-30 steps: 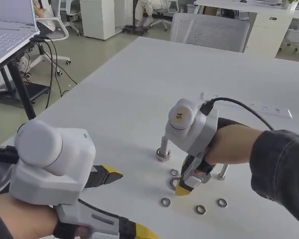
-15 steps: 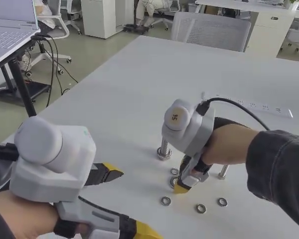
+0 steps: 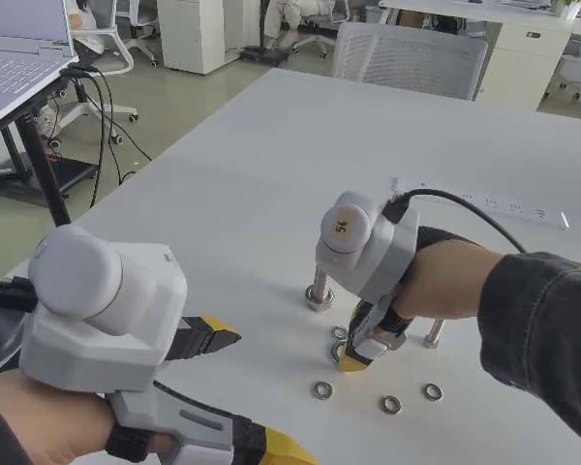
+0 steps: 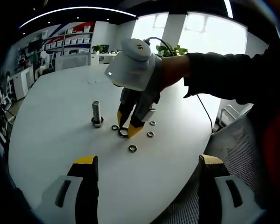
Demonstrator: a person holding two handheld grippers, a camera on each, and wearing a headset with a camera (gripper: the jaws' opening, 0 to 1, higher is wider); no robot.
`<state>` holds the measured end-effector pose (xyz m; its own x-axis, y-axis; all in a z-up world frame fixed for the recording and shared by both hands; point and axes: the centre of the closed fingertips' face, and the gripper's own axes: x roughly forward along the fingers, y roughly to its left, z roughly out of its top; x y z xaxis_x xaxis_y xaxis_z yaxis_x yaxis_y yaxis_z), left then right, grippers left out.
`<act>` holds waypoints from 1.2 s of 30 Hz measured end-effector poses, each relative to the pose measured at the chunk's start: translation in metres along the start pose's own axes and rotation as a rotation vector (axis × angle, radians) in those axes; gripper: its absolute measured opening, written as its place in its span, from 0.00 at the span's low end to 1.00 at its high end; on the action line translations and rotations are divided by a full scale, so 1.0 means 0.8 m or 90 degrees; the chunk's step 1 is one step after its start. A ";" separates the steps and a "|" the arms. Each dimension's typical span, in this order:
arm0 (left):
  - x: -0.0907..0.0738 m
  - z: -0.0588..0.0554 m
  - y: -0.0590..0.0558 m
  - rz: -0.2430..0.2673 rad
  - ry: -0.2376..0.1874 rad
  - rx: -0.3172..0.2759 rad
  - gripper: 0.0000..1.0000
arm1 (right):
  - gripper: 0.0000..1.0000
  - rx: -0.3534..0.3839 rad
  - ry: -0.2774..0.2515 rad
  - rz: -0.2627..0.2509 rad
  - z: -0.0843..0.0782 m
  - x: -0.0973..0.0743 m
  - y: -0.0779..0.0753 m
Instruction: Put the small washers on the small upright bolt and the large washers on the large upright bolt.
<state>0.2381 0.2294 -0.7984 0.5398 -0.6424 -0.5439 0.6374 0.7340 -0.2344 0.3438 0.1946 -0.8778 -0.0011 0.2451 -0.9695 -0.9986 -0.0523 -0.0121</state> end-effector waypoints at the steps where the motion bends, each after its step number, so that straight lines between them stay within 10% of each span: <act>1: 0.000 0.000 0.000 0.000 0.000 0.000 0.88 | 0.24 -0.001 0.000 0.001 0.000 0.000 0.000; 36: 0.002 0.002 -0.001 -0.001 0.003 0.003 0.88 | 0.24 0.010 0.003 -0.006 -0.010 -0.021 -0.005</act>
<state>0.2393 0.2270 -0.7980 0.5357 -0.6429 -0.5474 0.6413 0.7315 -0.2315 0.3483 0.1829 -0.8637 0.0092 0.2402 -0.9707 -0.9992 -0.0348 -0.0181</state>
